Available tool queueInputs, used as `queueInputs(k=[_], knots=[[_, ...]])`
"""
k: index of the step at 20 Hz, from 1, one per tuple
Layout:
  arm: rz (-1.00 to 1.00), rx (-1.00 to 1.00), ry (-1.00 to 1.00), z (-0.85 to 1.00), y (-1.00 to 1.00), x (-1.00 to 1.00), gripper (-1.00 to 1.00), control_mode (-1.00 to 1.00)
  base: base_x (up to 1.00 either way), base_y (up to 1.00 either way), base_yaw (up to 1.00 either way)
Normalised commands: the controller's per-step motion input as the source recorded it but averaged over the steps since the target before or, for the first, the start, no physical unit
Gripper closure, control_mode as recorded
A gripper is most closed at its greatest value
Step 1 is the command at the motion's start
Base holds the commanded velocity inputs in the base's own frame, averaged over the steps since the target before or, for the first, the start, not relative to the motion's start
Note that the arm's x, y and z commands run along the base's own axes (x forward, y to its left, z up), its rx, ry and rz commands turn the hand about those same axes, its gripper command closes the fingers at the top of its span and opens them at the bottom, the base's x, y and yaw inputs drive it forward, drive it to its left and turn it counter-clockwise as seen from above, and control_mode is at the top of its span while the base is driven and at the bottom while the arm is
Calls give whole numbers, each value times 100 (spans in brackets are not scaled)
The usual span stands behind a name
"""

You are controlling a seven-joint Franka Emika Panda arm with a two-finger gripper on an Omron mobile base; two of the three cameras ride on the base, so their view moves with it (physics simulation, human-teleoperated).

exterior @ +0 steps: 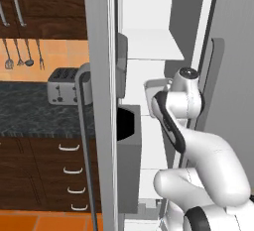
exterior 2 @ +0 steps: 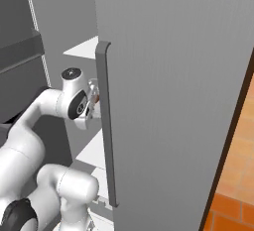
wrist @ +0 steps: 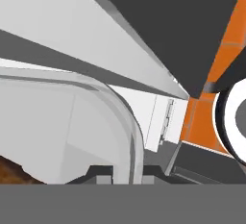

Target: Take the meat container that has the chicken drumstick and place it on the second highest rack of the freezer. Then take the vegetable container that has the onion and mushroom and place it on the highest rack of the freezer.

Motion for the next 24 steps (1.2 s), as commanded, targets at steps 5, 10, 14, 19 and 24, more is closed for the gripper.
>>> queueInputs(k=[5,10,14,19,24], knots=[[0,0,-8,-14,-1,44,100,-100,0,0,0],[-1,0,-5,-9,0,38,100,-100,0,0,0],[-2,0,-1,-14,0,28,100,-100,0,0,0],[-2,0,0,-21,0,17,100,-100,0,0,0],[-2,0,0,-3,0,48,100,-100,0,0,0]])
